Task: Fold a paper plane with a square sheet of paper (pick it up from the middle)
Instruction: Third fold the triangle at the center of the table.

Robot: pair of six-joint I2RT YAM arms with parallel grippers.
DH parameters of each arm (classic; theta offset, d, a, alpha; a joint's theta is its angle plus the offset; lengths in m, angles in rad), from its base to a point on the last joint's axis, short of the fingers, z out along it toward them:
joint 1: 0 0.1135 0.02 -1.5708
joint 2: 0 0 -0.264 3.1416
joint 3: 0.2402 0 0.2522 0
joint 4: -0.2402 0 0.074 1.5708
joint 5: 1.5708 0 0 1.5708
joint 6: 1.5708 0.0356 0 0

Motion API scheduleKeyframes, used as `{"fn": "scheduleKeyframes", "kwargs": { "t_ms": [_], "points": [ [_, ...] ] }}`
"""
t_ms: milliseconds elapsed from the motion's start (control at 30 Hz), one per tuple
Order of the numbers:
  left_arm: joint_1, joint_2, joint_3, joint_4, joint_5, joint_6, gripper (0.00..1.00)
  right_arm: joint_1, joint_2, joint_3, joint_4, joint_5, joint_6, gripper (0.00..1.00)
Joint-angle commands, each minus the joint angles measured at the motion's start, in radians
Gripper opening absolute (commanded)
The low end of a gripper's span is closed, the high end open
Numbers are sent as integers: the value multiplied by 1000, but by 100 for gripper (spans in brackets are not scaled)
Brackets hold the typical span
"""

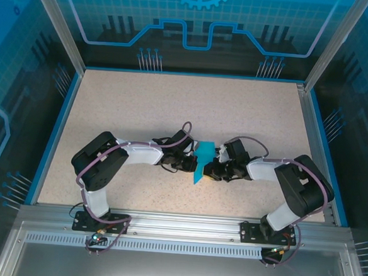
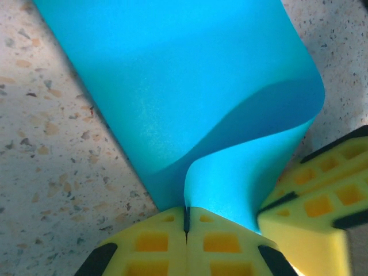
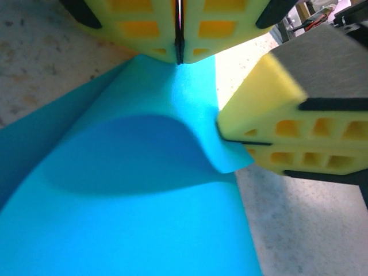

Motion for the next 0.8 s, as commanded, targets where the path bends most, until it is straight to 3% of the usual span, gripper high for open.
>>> {"fn": "scheduleKeyframes", "kwargs": {
  "t_ms": [0,200,467,767],
  "points": [
    [-2,35,-9,-85,-1,24,0,-43,-50,43,-66,-36,-57,10],
    [-1,38,-11,-81,3,23,0,-68,28,79,-43,-67,-76,10],
    [-1,40,-12,-83,0,26,0,-86,133,51,-4,-2,-77,9],
    [-2,34,-8,-99,-7,33,0,-128,0,90,-73,-69,-109,10]
  ]
}}
